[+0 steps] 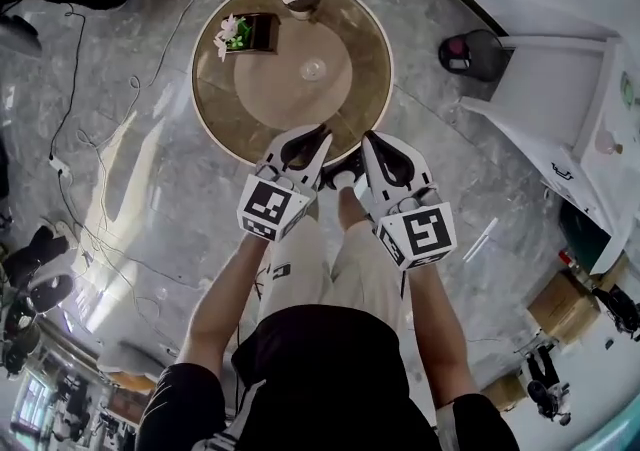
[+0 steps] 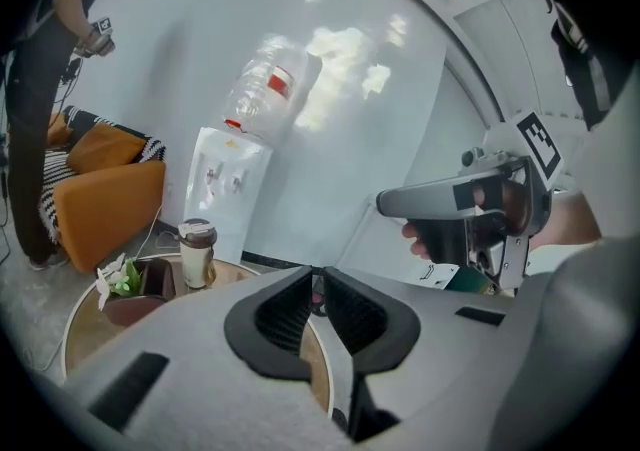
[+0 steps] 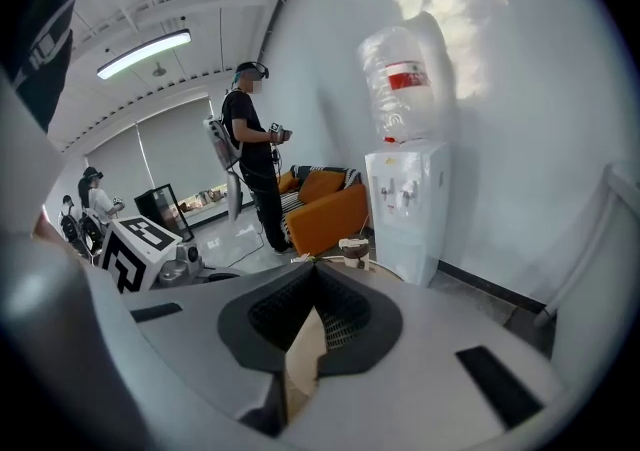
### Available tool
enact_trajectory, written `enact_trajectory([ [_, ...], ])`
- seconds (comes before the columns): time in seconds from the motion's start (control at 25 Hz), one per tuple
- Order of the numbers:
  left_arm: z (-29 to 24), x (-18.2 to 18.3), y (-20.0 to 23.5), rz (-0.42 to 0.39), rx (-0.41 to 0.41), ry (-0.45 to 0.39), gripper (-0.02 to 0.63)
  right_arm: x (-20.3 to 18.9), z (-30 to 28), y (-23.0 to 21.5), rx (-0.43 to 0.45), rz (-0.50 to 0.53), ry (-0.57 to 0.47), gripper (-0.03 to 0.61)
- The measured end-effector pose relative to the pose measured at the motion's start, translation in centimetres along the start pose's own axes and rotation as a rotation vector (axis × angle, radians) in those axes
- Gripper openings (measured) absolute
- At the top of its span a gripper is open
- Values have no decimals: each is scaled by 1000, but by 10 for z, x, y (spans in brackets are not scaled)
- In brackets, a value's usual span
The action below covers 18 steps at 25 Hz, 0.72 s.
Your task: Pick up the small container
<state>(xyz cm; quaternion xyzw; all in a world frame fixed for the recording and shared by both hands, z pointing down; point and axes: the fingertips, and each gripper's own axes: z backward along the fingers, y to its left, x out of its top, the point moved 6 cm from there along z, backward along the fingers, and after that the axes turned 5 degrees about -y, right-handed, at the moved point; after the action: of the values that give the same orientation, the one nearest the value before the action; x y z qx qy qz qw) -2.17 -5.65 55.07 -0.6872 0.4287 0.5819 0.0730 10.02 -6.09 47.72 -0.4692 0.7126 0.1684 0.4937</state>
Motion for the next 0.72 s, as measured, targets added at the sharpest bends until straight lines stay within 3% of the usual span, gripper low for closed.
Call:
enact_trajectory([
  [0.24, -29, -42, 33, 14, 36, 26, 124, -38, -25, -21, -11, -44, 38, 3],
  [0.4, -48, -68, 56, 36, 75, -10, 180, -58, -43, -34, -3, -51, 58, 3],
  [0.72, -73, -128, 102, -12, 152, 17, 266, -88, -68, -53, 3, -76, 76, 3],
])
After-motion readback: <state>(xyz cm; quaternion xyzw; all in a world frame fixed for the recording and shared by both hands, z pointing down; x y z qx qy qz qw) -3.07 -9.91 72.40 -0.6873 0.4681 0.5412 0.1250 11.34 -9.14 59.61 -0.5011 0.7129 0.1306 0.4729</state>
